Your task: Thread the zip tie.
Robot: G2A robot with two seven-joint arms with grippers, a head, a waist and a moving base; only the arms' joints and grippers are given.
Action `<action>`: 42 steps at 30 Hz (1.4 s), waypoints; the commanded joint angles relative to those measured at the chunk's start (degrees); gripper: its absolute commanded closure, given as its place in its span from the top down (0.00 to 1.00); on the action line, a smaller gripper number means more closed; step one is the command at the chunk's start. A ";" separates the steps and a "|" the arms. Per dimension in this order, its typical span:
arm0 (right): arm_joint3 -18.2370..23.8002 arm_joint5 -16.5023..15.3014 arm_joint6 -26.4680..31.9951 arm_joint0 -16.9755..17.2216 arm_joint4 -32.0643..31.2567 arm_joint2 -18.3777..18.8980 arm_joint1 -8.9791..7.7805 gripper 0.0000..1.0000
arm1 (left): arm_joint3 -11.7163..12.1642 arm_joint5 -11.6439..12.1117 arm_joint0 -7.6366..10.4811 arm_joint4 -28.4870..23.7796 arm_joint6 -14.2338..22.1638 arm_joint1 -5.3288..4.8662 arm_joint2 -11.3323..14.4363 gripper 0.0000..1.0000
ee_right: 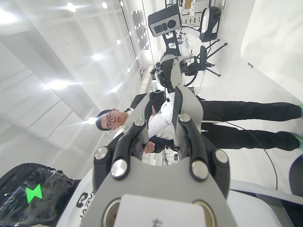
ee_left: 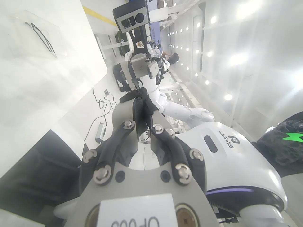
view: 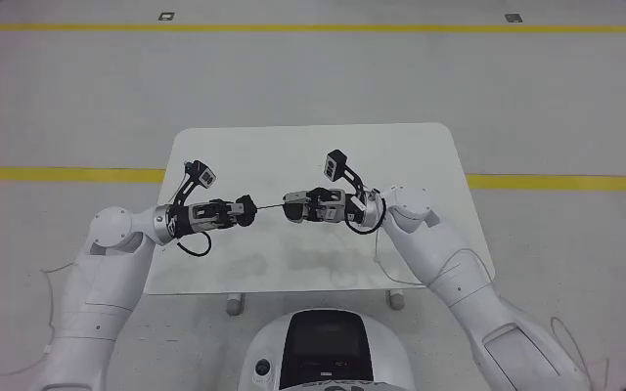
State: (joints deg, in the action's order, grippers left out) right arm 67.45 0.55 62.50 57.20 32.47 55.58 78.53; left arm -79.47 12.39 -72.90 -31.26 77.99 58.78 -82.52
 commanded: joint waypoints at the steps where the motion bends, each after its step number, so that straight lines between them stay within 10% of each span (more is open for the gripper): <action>1: -0.04 0.09 0.06 -0.11 -0.13 -0.12 -0.02 0.18 | 0.00 0.00 0.00 0.00 0.00 0.00 0.00 0.00; 31: -0.98 -0.27 -0.61 -1.12 -0.35 -0.95 -0.15 0.00 | 0.00 0.00 0.00 0.00 0.00 0.00 0.00 0.00; 35: -1.14 -0.42 -0.97 -1.05 -0.27 -0.84 -0.19 0.00 | 0.00 0.00 0.00 0.00 0.00 0.00 0.00 1.00; 42: -1.68 -0.69 -2.96 -0.80 -0.04 -0.35 -0.27 0.00 | 0.00 0.00 0.00 0.00 0.00 0.00 0.00 1.00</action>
State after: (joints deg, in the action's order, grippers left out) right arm 65.83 0.00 59.95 56.34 32.45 55.13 78.28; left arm -79.47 12.39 -72.90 -31.26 77.99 58.78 -82.52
